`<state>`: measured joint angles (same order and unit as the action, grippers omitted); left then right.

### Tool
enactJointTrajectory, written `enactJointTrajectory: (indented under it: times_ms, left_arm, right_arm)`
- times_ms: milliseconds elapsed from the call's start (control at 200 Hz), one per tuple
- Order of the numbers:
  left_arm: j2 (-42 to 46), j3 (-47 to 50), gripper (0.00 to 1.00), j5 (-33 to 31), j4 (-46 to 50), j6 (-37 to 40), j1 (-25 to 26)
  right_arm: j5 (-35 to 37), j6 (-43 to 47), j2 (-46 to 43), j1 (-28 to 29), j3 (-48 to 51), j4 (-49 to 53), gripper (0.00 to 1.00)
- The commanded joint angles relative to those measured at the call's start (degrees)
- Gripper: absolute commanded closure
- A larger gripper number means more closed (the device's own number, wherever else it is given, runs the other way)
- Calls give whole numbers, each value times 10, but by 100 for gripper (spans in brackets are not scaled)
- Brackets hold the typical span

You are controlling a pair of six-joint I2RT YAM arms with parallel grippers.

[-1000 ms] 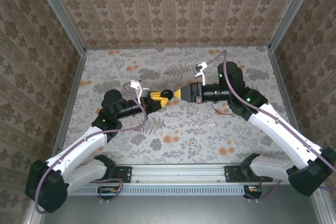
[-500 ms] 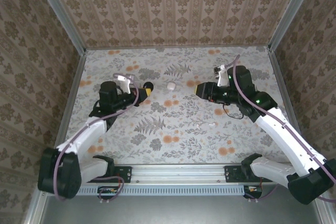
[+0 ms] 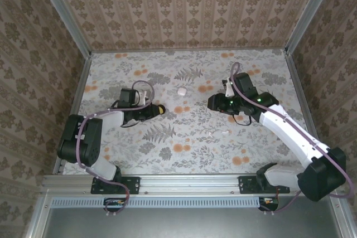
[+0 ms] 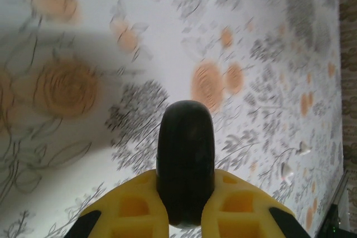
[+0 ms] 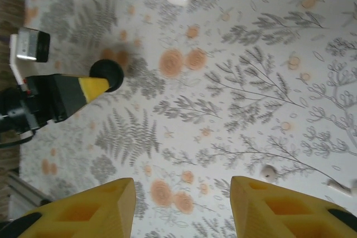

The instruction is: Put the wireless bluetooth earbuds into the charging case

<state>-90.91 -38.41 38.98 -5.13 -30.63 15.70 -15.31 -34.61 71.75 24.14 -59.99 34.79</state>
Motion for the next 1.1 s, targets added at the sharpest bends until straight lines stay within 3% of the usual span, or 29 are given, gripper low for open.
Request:
enactJointTrajectory:
  times_ms: [0,300,420,580,705,980,1095]
  left_arm:
    - [-16,-17,97,4,51,9,2]
    - [29,-39,73,-55,167,74,-5]
    - [58,-50,60,-77,207,96,-15]
    - [106,-49,47,-97,219,96,-28]
    - [136,-47,45,-110,221,97,-35]
    - [137,-43,44,-100,196,89,-38]
    - [132,-41,44,-88,195,91,-38]
  right_arm:
    - [41,29,33,-2,-25,44,51]
    - [165,68,187,44,-171,115,49]
    - [162,103,264,61,-250,127,47]
    - [118,218,383,66,-393,157,43]
    - [140,284,488,71,-536,220,41]
    - [170,341,745,71,-887,344,38]
    - [165,352,793,71,-943,336,36]
